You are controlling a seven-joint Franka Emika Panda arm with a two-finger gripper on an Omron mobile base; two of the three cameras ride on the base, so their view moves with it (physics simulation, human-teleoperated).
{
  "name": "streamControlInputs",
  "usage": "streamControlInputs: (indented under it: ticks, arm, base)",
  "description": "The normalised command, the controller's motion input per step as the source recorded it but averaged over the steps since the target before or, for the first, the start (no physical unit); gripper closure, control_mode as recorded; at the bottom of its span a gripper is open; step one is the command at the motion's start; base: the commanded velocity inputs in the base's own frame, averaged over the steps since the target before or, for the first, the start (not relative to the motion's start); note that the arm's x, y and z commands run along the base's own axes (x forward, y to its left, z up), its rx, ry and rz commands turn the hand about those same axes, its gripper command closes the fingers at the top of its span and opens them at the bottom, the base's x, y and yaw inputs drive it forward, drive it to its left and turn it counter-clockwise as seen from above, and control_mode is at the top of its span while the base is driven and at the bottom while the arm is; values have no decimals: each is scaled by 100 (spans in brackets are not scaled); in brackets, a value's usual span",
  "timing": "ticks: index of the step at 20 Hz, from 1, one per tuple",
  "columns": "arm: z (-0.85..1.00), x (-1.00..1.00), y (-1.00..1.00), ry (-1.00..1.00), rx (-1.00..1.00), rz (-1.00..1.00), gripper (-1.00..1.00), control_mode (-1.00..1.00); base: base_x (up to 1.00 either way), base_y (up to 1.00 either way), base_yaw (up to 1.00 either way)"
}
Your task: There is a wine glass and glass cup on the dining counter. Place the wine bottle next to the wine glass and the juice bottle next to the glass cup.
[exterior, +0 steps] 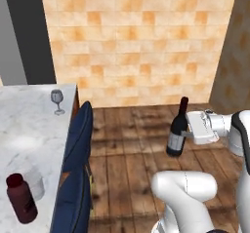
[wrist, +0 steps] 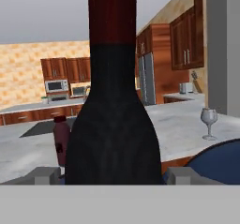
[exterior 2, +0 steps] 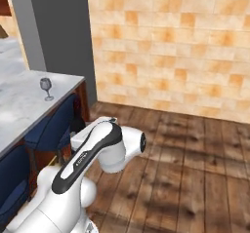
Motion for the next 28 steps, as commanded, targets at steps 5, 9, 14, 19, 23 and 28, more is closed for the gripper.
streamControlInputs:
  ticks: [5, 9, 14, 19, 23, 28]
  arm:
    - [0, 0, 0, 0, 0, 0, 100, 100]
    - [0, 0, 0, 0, 0, 0, 100, 100]
    - [0, 0, 0, 0, 0, 0, 100, 100]
    - [0, 0, 0, 0, 0, 0, 100, 100]
    - [0, 0, 0, 0, 0, 0, 100, 100]
    - [0, 0, 0, 0, 0, 0, 100, 100]
  base:
    - [69, -29, 11]
    - [69, -29, 11]
    - [69, -29, 11]
    - [69, -29, 11]
    - [64, -25, 19]
    - [59, -19, 31]
